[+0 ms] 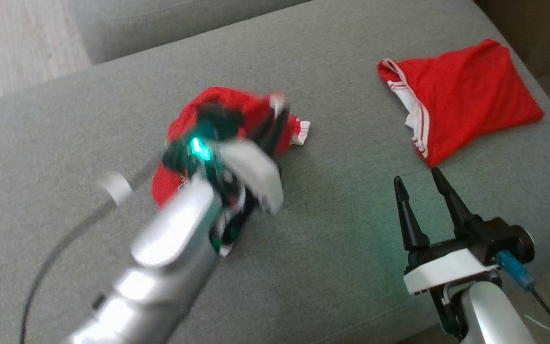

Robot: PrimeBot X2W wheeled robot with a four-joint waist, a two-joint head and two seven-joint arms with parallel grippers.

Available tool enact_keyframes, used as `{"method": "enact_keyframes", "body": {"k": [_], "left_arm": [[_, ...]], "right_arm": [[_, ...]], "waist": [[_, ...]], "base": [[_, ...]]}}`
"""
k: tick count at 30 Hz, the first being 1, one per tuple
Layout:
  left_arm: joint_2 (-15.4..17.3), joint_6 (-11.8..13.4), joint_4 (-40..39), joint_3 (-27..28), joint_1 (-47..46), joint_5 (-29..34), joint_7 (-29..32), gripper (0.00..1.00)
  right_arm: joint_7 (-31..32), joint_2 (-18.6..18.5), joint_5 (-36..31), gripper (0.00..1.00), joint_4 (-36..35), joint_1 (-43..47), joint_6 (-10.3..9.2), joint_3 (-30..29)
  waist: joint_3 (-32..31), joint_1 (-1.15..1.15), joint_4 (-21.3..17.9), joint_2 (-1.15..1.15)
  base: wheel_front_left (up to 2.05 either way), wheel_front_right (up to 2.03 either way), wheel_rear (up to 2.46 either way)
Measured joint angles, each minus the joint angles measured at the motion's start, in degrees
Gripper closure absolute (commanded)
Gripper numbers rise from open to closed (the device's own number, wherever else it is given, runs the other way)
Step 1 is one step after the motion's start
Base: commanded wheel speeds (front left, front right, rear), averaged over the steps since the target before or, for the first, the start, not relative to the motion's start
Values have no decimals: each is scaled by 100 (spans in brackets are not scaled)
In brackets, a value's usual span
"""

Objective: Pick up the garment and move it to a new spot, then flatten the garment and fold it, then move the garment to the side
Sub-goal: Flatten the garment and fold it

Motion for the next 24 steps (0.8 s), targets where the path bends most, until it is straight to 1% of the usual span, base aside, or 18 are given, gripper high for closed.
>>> {"method": "enact_keyframes", "body": {"k": [3,7,12,15,18,21,24], "left_arm": [[3,-123,-467,296,-427,-370,315,100],[30,-199,-1085,628,-797,-876,738,100],[155,-270,-2081,732,-556,-1402,1158,100],[349,-293,-2839,645,58,-1644,1362,100],[701,-220,-3553,447,1098,-1801,1495,100],[1079,-35,-4124,363,2242,-1897,1489,100],[1391,204,-4340,419,3225,-1971,1283,100]], "right_arm": [[0,0,4,0,16,8,0,40],[0,-1,56,0,31,87,0,58],[0,-1,153,0,30,222,0,3],[0,-1,153,0,23,255,0,-101],[0,-1,153,0,-3,347,0,-244],[0,-2,143,0,5,506,0,-374],[1,0,104,0,3,565,0,-437]], "waist": [[-87,0,-68,0],[-195,0,-186,0],[-289,0,-285,0],[-313,0,-232,0],[-365,0,-124,0],[-410,0,33,0],[-435,0,221,0]], "base": [[0,0,0],[0,0,0],[0,0,0],[0,0,0],[0,0,0],[0,0,0],[0,0,0]]}}
